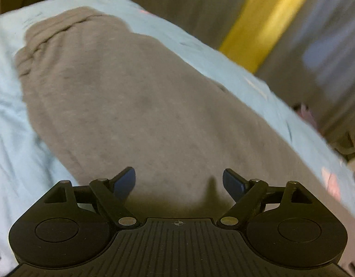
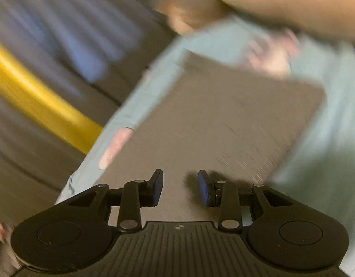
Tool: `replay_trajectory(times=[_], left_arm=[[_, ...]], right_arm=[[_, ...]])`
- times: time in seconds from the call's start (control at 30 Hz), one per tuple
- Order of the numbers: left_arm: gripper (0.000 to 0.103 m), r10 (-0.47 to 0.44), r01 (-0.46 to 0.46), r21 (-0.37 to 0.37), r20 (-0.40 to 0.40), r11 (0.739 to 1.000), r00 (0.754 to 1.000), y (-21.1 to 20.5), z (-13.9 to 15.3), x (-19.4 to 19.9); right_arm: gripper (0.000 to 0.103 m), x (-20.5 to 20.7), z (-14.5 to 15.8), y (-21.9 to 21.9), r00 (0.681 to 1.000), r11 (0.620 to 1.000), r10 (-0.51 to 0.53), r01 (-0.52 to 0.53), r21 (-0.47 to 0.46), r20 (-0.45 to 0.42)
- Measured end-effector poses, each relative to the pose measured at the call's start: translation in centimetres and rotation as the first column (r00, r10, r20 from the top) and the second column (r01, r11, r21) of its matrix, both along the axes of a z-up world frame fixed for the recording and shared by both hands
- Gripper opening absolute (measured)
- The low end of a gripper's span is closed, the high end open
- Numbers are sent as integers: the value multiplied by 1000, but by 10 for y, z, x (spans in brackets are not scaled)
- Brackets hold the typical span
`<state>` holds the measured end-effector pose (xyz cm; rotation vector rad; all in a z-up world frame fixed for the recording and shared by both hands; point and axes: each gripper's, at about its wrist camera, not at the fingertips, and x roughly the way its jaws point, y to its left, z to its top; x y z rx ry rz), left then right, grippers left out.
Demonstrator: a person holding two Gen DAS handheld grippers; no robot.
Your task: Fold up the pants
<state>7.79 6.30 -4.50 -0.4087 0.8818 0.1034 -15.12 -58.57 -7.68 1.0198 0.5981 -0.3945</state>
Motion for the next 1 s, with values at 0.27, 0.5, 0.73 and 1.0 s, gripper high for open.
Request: replay_trajectory(times=[0.27,0.5,0.73,1.0], left_arm=[[93,-52,56,156,-28,986,998,-24,-6,11],[96,-60,66,189,-40,980,997,-34,-11,15],[96,-29,32,127,-28,991,999,-22,-9,13],[96,-37,42,162,-38,986,999,-27,-9,13]], right_arm=[[37,-71,13,-31,961,948,-276,273,-163,7],[54,-91,-4,-40,955,959,-276,282,-38,110],[64,-56,-12,-54,967,968,-239,244,-52,85],[29,-60,-12,-54,968,962,-217,234,-141,121]])
